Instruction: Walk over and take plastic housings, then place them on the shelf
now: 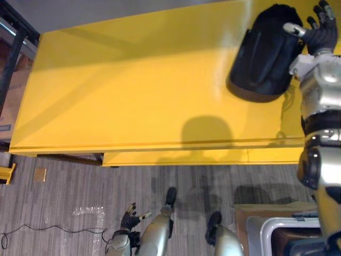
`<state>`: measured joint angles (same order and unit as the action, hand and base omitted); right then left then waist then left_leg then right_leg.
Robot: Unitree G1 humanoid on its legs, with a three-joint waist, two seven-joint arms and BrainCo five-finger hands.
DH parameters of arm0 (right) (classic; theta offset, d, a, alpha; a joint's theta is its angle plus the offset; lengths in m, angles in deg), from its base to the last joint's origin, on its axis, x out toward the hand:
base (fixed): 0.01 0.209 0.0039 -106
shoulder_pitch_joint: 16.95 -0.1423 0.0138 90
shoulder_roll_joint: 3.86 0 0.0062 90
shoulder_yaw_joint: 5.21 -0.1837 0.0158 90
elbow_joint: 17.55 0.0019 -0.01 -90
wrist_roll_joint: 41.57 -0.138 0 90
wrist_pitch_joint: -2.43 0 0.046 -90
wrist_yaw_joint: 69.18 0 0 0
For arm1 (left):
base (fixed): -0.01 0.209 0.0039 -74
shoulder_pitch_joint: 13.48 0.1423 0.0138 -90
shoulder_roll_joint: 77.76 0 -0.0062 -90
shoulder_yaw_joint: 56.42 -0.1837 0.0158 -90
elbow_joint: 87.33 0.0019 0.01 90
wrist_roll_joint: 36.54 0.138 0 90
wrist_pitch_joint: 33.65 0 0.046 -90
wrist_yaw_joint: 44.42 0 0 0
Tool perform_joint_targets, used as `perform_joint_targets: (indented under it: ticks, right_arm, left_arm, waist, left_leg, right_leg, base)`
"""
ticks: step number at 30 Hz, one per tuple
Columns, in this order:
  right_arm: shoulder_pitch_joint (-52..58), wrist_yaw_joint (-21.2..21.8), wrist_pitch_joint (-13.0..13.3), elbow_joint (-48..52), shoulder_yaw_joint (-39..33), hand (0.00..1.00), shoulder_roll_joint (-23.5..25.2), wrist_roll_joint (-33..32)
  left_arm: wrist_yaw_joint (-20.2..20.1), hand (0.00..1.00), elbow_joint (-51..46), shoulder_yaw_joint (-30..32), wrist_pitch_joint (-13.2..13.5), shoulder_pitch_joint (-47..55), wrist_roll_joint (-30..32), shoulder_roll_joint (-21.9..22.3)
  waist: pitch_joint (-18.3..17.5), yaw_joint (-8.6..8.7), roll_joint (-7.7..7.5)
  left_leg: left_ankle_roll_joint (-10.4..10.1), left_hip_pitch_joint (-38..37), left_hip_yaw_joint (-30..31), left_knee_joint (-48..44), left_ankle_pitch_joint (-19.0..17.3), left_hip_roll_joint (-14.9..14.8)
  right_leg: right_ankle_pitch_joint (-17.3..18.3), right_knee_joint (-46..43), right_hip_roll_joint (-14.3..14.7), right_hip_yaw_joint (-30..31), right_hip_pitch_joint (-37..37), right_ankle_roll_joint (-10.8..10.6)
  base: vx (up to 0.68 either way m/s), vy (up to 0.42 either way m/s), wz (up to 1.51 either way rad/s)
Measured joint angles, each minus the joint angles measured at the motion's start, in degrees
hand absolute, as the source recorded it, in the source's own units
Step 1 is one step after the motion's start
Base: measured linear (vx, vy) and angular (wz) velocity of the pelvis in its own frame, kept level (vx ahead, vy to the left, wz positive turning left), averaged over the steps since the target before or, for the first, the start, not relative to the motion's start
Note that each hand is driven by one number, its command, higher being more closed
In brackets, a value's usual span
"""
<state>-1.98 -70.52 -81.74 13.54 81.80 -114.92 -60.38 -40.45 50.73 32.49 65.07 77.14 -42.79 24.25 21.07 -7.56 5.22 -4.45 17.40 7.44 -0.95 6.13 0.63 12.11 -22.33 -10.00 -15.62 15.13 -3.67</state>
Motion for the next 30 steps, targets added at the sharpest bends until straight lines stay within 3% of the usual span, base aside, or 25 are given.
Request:
perform_joint_targets:
  ticks: [10,24,26,30]
  right_arm:
    - [0.0,0.7,0.0,-1.3,1.0,0.0,0.0,0.6]
    - [0.1,2.6,0.8,-0.7,7.1,0.0,-0.5,1.6]
    - [0.5,1.3,0.8,0.9,6.7,0.0,-0.5,1.6]
    - [7.6,-6.4,3.1,19.8,-0.7,0.0,-0.5,4.2]
  left_arm:
    - [-0.4,0.0,0.4,-0.3,0.0,0.0,0.0,-0.1]
    - [-0.6,0.0,0.7,-0.3,0.0,0.0,0.1,-0.3]
    - [-0.5,0.0,0.7,-0.3,0.0,-0.2,0.1,-0.3]
    - [0.0,0.0,0.7,-0.1,0.0,-0.3,0.6,-0.3]
  waist:
    - [-0.5,-0.25,0.15]
    - [-0.6,-0.86,0.05]
    - [-0.6,-0.77,0.03]
    - [-1.0,-0.29,-0.62]
  left_leg:
    - [-0.1,-0.5,1.8,4.5,3.3,0.1]
    - [-0.4,-0.4,2.0,5.4,4.0,-0.1]
    - [-0.4,-0.4,2.0,5.4,4.0,-0.1]
    - [-0.4,-0.4,1.9,5.4,4.0,-0.2]
  right_leg:
    - [0.6,-1.1,-0.4,-1.4,1.1,0.1]
    - [1.2,-2.1,-0.4,-1.5,2.1,0.3]
    - [1.2,-2.0,-0.4,-1.4,2.1,0.3]
    - [1.2,-1.8,-0.4,-1.4,2.1,0.2]
  base:
    - [-0.03,-0.013,0.08]
    - [0.0,-0.004,0.01]
    - [0.0,0.0,0.0]
    - [0.0,0.0,0.0]
